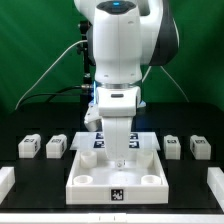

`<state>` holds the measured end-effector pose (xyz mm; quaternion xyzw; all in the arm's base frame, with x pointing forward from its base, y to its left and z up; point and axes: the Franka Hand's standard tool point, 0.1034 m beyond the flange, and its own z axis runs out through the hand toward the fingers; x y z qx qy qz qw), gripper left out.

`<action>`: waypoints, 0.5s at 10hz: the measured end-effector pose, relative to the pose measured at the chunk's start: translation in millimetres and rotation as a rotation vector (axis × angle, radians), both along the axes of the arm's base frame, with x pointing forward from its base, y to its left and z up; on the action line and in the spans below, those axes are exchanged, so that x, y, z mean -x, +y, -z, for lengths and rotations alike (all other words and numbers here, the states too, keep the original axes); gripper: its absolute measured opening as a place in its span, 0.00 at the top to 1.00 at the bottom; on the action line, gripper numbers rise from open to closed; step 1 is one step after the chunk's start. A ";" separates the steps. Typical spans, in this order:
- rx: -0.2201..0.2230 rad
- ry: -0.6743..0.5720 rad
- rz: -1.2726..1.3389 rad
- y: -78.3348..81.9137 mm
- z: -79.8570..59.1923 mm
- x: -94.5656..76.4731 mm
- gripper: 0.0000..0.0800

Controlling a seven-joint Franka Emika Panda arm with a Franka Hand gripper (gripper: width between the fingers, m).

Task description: Assemble one leg

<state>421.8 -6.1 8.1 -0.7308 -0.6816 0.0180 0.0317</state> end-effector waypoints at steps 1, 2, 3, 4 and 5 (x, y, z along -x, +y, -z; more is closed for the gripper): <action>0.000 -0.002 0.003 -1.3 -0.3 0.2 0.19; 0.000 -0.001 0.003 -1.4 -0.1 0.1 0.19; 0.000 -0.001 0.004 -1.6 0.0 0.2 0.34; 0.000 -0.001 0.004 -1.7 0.0 0.2 0.51; 0.000 -0.001 0.004 -1.7 0.0 0.2 0.68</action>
Offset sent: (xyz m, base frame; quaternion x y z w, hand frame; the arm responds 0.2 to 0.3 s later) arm 0.0000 0.0000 0.0000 0.0000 0.0000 0.0000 1.0000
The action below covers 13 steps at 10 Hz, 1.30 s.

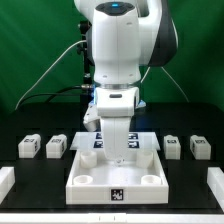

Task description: Assemble one leg

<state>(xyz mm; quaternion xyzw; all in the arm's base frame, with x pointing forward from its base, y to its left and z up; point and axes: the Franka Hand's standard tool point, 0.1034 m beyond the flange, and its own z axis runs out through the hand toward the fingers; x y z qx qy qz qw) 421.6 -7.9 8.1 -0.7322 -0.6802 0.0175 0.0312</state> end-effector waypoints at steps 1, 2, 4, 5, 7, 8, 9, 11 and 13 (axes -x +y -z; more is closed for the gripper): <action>0.000 0.000 0.000 0.0 0.0 0.0 0.68; 0.000 -0.002 0.000 0.2 -0.3 -0.6 0.90; 0.000 -0.012 0.001 -0.2 -1.2 -2.7 0.92; 0.000 -0.012 0.001 -0.2 -1.3 -3.0 0.92; 0.000 -0.012 0.001 -0.3 -1.3 -3.0 0.92; 0.000 -0.012 0.001 -0.3 -1.3 -3.0 0.92; 0.000 -0.012 0.001 -0.3 -1.3 -3.0 0.92; -0.005 -0.025 -0.012 5.7 -2.3 -13.8 0.92; -0.020 -0.042 -0.033 22.1 -1.2 -33.8 0.92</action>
Offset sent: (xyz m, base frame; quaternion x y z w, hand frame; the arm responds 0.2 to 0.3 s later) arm 0.0000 0.0000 0.0000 0.0000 0.0000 0.0000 1.0000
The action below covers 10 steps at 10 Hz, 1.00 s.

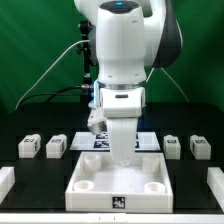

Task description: Assemble one leg

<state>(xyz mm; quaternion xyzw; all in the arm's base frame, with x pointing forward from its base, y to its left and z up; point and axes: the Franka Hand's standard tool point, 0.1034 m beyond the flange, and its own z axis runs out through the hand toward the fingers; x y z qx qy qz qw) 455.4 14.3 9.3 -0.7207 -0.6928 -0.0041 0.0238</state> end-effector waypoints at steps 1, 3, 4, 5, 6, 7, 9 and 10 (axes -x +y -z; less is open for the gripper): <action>-0.011 -0.010 -0.017 11.8 0.9 -8.9 0.92; -0.028 -0.026 -0.006 30.2 1.1 -23.6 0.92; -0.033 -0.033 0.006 36.9 1.0 -30.4 0.92; -0.035 -0.037 0.020 41.7 1.0 -33.2 0.92; -0.038 -0.041 0.026 49.5 0.9 -35.1 0.92; -0.042 -0.042 0.021 58.1 0.9 -36.7 0.92; -0.044 -0.044 0.015 60.8 1.5 -38.5 0.92; -0.045 -0.046 0.001 60.3 1.6 -39.7 0.92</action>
Offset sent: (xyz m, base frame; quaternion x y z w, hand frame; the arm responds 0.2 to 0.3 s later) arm 0.0293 0.0273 -0.0043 -0.0163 -0.0015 0.0088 0.9998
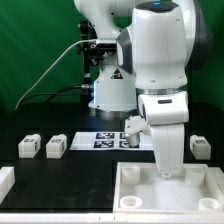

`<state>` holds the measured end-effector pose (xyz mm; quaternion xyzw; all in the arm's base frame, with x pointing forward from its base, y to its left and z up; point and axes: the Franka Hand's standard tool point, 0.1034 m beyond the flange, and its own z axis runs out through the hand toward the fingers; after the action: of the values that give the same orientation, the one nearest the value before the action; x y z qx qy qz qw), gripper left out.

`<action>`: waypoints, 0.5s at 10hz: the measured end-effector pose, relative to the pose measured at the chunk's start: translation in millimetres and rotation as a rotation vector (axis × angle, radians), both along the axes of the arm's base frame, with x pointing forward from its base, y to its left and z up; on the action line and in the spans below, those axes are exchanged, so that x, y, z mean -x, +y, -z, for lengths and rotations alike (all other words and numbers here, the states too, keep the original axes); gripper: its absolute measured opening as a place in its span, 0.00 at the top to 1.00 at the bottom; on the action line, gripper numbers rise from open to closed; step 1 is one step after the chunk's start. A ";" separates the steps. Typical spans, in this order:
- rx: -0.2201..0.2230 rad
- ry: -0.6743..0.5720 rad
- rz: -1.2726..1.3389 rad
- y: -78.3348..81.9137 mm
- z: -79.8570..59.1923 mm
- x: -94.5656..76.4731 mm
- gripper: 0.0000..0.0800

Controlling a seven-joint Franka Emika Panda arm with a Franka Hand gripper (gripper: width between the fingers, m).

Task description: Assemble one leg

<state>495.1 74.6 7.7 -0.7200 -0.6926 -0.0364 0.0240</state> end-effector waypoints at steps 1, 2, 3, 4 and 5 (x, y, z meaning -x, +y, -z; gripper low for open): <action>-0.002 -0.004 -0.020 -0.8 0.0 -1.4 0.92; -0.002 -0.005 -0.013 0.4 0.0 -1.3 0.92; 0.002 -0.009 0.000 0.4 0.1 -1.1 0.92; 0.004 -0.009 -0.004 0.0 0.1 -0.9 0.92; 0.003 -0.008 -0.003 -0.5 0.7 -0.6 0.92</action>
Offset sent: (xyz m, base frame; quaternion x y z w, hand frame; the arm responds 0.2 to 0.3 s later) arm 0.0000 0.0000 0.0000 0.0000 0.0000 0.0000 1.0000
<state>495.7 74.0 7.0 -0.7188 -0.6938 -0.0379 0.0202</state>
